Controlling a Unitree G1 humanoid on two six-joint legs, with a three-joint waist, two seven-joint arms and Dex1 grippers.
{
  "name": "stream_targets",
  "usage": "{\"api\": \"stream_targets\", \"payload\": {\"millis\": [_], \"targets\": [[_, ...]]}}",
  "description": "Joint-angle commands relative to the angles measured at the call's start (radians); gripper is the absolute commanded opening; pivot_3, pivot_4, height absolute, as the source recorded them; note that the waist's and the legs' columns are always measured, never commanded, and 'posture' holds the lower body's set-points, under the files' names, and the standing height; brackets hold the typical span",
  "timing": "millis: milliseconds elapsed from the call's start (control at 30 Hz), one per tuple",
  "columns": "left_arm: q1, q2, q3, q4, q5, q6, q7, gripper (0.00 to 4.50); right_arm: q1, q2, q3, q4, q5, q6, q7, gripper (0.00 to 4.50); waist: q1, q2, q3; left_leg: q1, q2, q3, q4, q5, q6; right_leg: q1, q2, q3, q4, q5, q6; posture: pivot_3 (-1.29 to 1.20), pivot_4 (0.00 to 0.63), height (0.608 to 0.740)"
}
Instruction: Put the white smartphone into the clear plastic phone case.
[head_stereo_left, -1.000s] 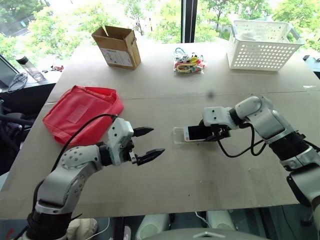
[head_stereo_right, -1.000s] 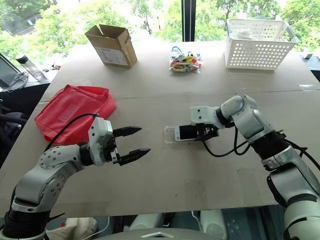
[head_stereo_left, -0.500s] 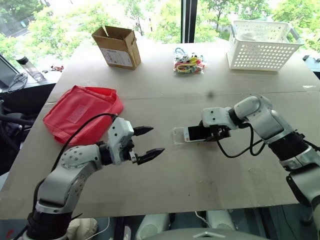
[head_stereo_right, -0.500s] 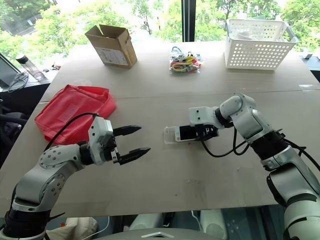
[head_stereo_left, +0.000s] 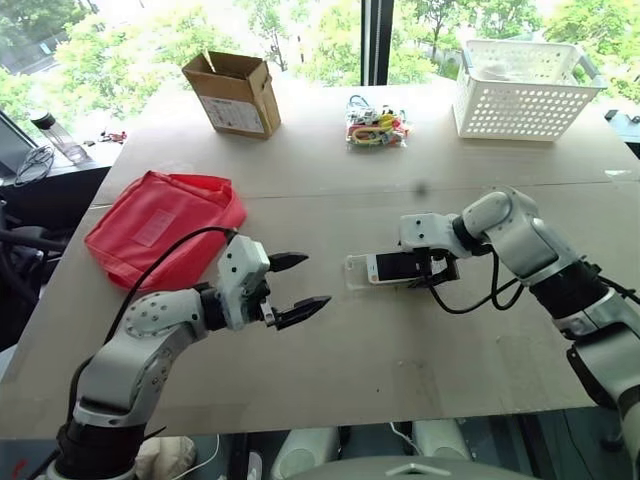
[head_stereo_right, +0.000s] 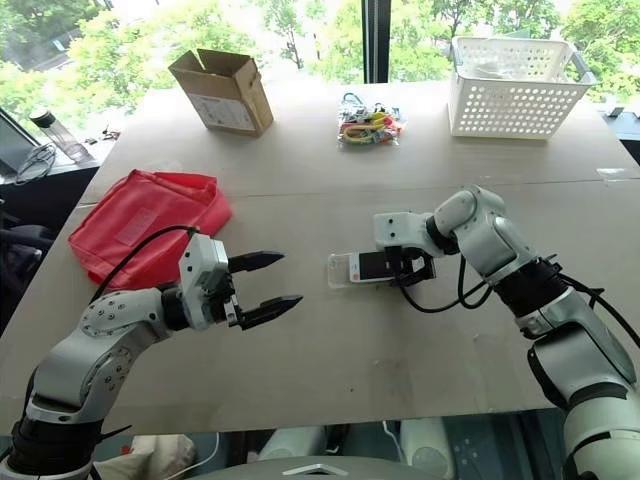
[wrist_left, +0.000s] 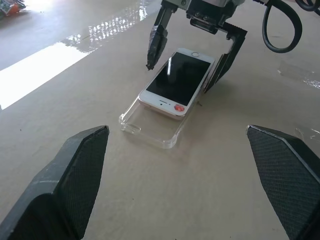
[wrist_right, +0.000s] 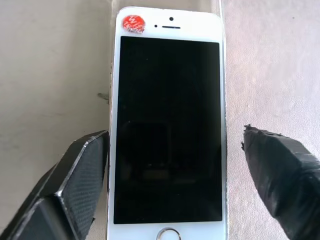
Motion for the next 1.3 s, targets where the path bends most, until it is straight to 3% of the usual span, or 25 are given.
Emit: {"api": "stream_targets", "payload": {"millis": [33, 167, 300, 467, 500, 767, 900, 1100, 1200, 1300], "targets": [[0.007, 0.005, 0.010, -0.027, -0.005, -0.018, 0.003, 4.50, 0.000, -0.036, -0.038, -0.070, -0.012, 0.012, -0.020, 4.48, 0.000, 0.000, 0.000, 0.000, 0.000, 0.000, 0.000, 0.000, 0.000, 0.000, 0.000, 0.000, 0.000, 0.000, 0.000, 0.00, 0.150, 0.740], [0.008, 0.003, 0.007, -0.026, -0.004, -0.021, 0.004, 4.50, 0.013, -0.037, -0.101, -0.123, 0.081, 0.107, 0.001, 4.48, 0.001, 0.000, 0.000, 0.000, 0.000, 0.000, -0.001, 0.000, 0.000, 0.000, 0.000, 0.000, 0.000, 0.000, 0.000, 0.00, 0.150, 0.740], [0.004, 0.005, 0.004, -0.019, -0.003, -0.024, -0.001, 4.50, 0.025, -0.035, -0.143, -0.191, 0.172, 0.209, 0.022, 2.80, -0.001, 0.000, 0.000, 0.000, 0.001, 0.000, -0.001, 0.000, 0.000, 0.000, -0.001, 0.000, 0.000, 0.000, 0.000, 0.00, 0.150, 0.740], [-0.003, 0.009, 0.004, -0.010, -0.002, -0.026, -0.007, 4.50, 0.040, 0.013, -0.134, -0.211, 0.214, 0.270, -0.040, 0.30, -0.002, 0.000, 0.000, 0.000, 0.001, 0.000, -0.001, 0.000, 0.000, 0.000, -0.001, 0.000, 0.000, 0.000, 0.000, 0.00, 0.150, 0.740], [-0.003, 0.010, 0.005, -0.009, -0.002, -0.026, -0.009, 4.50, 0.049, 0.037, -0.120, -0.204, 0.205, 0.271, -0.072, 0.11, -0.002, 0.000, 0.000, 0.000, 0.001, 0.000, -0.001, 0.000, 0.000, 0.000, -0.001, 0.000, 0.000, 0.000, 0.000, 0.00, 0.150, 0.740], [-0.011, 0.009, -0.001, -0.010, -0.001, -0.022, -0.004, 4.50, 0.138, 0.064, 0.059, -0.063, 0.058, 0.158, -0.179, 0.04, 0.001, -0.001, -0.003, 0.002, 0.001, 0.002, -0.002, 0.000, 0.000, 0.001, 0.000, 0.001, 0.000, 0.000, 0.000, 0.00, 0.150, 0.740], [-0.007, 0.009, 0.000, -0.008, 0.003, -0.024, 0.001, 4.50, 0.151, 0.059, 0.005, -0.109, 0.096, 0.167, -0.190, 0.04, 0.003, -0.003, -0.004, 0.005, 0.001, 0.001, -0.002, 0.000, -0.001, 0.003, 0.001, 0.000, 0.000, 0.000, 0.000, 0.00, 0.150, 0.740], [-0.010, -0.008, -0.025, 0.005, 0.028, -0.029, 0.026, 4.50, 0.180, 0.080, -0.190, -0.264, 0.273, 0.201, -0.199, 0.04, 0.005, -0.002, -0.003, 0.004, 0.001, 0.000, -0.002, 0.000, -0.004, 0.003, 0.001, 0.000, 0.000, 0.001, -0.001, 0.00, 0.150, 0.740], [-0.022, -0.021, -0.043, 0.029, 0.054, -0.024, 0.055, 3.73, 0.206, 0.073, -0.282, -0.363, 0.329, 0.285, -0.255, 0.00, 0.003, -0.001, -0.002, 0.002, 0.002, 0.000, -0.002, 0.001, -0.002, 0.000, 0.001, 0.001, 0.000, 0.001, -0.002, 0.00, 0.150, 0.740], [-0.032, -0.031, -0.080, 0.062, 0.085, -0.028, 0.064, 2.32, 0.267, 0.020, -0.333, -0.450, 0.325, 0.337, -0.317, 0.00, 0.008, -0.001, -0.002, 0.002, 0.002, 0.000, -0.005, 0.001, -0.002, 0.000, 0.000, 0.000, -0.001, 0.001, -0.002, 0.00, 0.150, 0.740]]}}
